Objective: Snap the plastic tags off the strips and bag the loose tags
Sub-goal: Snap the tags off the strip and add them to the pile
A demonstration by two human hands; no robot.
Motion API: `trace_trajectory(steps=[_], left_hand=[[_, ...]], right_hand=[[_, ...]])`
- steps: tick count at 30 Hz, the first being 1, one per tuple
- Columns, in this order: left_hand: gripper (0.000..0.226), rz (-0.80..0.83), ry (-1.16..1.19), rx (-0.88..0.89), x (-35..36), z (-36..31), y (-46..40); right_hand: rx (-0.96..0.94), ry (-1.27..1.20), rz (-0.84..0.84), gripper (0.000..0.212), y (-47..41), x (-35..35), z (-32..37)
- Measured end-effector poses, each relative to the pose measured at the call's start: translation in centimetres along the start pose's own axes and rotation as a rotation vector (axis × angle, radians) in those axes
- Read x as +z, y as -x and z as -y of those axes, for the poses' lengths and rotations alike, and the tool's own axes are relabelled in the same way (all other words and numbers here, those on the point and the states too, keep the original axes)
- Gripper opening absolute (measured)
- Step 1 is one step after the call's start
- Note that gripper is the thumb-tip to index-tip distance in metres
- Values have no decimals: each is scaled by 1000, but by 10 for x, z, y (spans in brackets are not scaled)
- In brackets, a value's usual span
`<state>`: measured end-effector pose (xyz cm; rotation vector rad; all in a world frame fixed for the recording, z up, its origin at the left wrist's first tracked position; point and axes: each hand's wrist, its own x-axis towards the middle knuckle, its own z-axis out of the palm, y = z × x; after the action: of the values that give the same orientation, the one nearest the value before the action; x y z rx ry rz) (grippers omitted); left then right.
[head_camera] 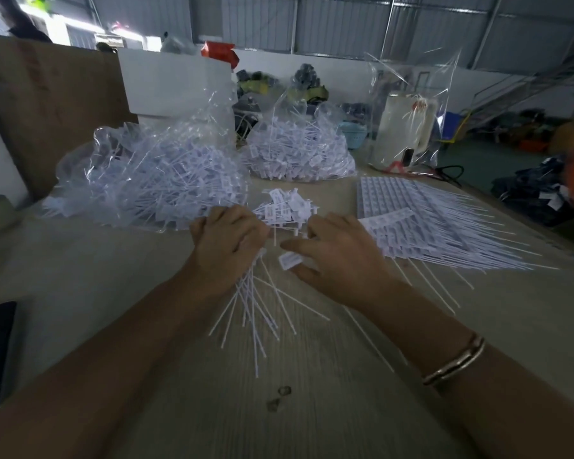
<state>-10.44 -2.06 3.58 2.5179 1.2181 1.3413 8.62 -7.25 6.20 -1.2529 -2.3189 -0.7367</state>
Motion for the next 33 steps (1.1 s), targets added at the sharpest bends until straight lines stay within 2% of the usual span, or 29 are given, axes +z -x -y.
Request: trace_trajectory(steps=[1, 4, 7, 13, 18, 20, 22, 26, 28, 30, 31, 33], left_hand=[[37, 39, 92, 29, 1, -8, 1], [25, 146, 45, -12, 10, -18, 3], [21, 141, 82, -88, 7, -11, 4], [39, 184, 61, -36, 10, -11, 7], [36, 89, -21, 154, 3, -7, 4], [23, 120, -76, 268, 0, -4, 1], [21, 165, -84, 314, -5, 1, -1], [31, 113, 9, 233, -7, -4, 0], [20, 156, 256, 147, -9, -7, -1], [16, 201, 575, -10, -18, -4, -1], [15, 204, 639, -72, -23, 1, 0], [19, 201, 550, -147, -26, 12, 2]], right_hand=[[39, -20, 10, 24, -1, 4, 3], [179, -191, 14, 28, -4, 10, 5], [194, -414, 17, 29, 2, 8, -6], [44, -271, 65, 20, 5, 11, -20], [83, -404, 62, 24, 4, 11, -25], [85, -455, 70, 25, 5, 13, -24], [98, -494, 53, 26, 6, 14, -23], [101, -583, -24, 23, 5, 17, -17], [124, -632, -60, 24, 3, 17, -16], [269, -735, -131, 27, 5, 14, -21], [331, -759, -164, 26, 7, 12, -26], [322, -667, -136, 20, 12, 9, -29]])
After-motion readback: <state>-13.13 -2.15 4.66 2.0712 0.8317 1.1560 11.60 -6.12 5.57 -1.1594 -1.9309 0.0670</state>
